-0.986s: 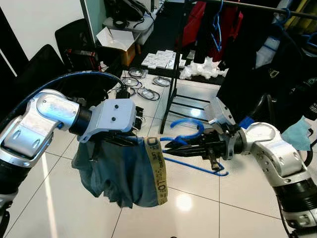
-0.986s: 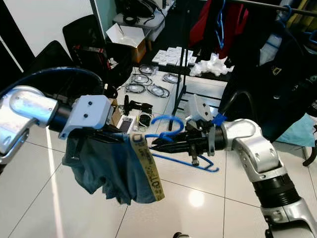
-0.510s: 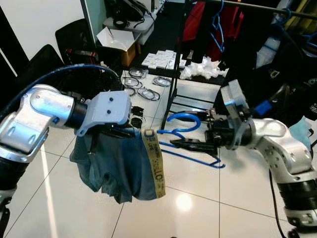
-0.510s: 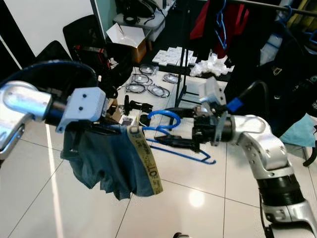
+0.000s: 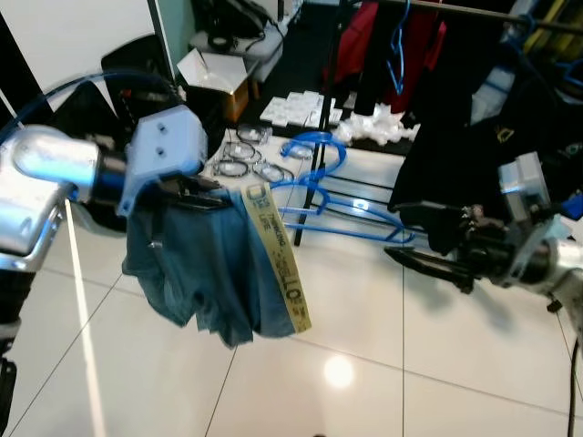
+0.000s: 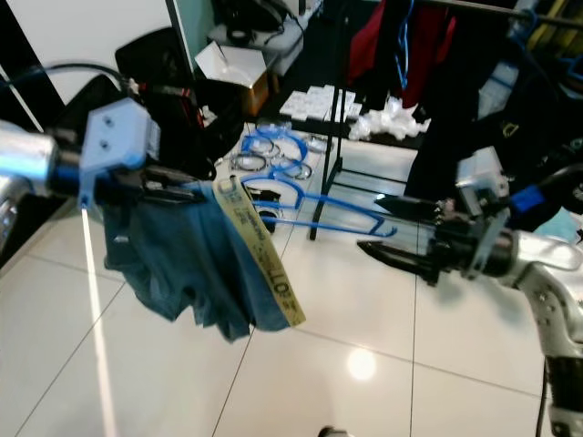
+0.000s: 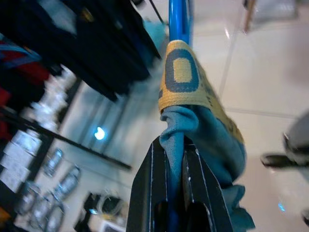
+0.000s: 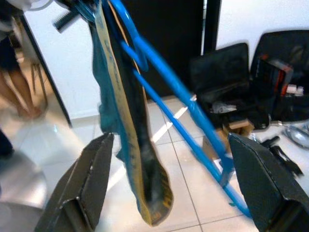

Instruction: Hang hanger

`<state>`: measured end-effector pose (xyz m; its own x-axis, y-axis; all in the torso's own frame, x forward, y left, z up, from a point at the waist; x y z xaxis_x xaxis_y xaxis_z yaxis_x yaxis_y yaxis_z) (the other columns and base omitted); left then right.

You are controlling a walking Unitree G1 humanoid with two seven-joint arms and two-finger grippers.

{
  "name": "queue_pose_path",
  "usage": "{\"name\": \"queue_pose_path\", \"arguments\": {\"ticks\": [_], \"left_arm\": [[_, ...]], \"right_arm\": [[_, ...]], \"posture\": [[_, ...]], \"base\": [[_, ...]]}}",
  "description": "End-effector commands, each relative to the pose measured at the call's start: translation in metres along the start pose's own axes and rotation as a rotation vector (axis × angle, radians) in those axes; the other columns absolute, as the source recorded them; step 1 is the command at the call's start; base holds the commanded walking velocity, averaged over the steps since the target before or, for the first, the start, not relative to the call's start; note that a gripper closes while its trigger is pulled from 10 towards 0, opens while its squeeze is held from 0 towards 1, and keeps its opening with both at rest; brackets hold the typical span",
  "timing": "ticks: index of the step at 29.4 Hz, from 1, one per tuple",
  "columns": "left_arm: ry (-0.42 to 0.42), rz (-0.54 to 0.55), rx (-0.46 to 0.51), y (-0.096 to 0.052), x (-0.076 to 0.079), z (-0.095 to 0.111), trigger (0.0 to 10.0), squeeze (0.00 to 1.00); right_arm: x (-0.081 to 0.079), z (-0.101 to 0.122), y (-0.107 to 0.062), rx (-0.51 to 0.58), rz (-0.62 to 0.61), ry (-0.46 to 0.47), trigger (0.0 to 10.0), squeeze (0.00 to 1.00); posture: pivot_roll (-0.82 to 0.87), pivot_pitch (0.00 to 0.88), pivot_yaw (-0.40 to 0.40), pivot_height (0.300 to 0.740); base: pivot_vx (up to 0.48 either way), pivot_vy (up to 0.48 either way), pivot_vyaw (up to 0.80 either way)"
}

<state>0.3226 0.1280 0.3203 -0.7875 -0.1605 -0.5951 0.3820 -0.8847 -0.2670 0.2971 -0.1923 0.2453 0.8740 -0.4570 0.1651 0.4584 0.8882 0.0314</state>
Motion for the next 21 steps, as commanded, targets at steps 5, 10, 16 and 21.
{"name": "queue_pose_path", "arguments": {"ticks": [5,10,16,21], "left_arm": [[0.009,0.022,0.214,-0.012,-0.014,0.041,0.0,0.00],[0.029,0.030,0.239,-0.014,-0.018,0.049,0.0,0.00],[0.079,0.035,0.329,-0.008,-0.021,0.072,0.0,0.00],[0.103,0.032,0.395,-0.001,-0.019,0.086,0.0,0.00]], "right_arm": [[-0.015,-0.033,-0.015,0.095,-0.039,0.241,10.0,0.00],[-0.016,-0.047,-0.015,0.088,-0.059,0.291,10.0,0.00],[-0.014,-0.076,0.003,0.043,-0.121,0.372,10.0,0.00],[-0.009,-0.088,0.024,0.015,-0.168,0.392,10.0,0.00]], "posture": [[-0.02,0.131,0.015,0.740],[-0.02,0.127,0.014,0.740],[-0.01,0.116,0.017,0.740],[-0.01,0.114,0.020,0.740]], "base": [[0.000,0.000,0.00],[0.000,0.000,0.00],[0.000,0.000,0.00],[0.000,0.000,0.00]]}}
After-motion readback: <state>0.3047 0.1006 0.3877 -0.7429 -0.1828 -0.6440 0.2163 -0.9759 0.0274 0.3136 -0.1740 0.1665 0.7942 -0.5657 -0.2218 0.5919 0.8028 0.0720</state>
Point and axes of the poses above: a point about 5 cm out from each wrist's last joint towards the gripper, its own y axis pointing out of the wrist towards the gripper, its own z axis along the axis of the wrist's last joint, x = y × z, the point moved 6 cm from there along y, pointing out of the wrist towards the gripper, and after that the axes turned 6 degrees about -y, right-handed, at the moved point
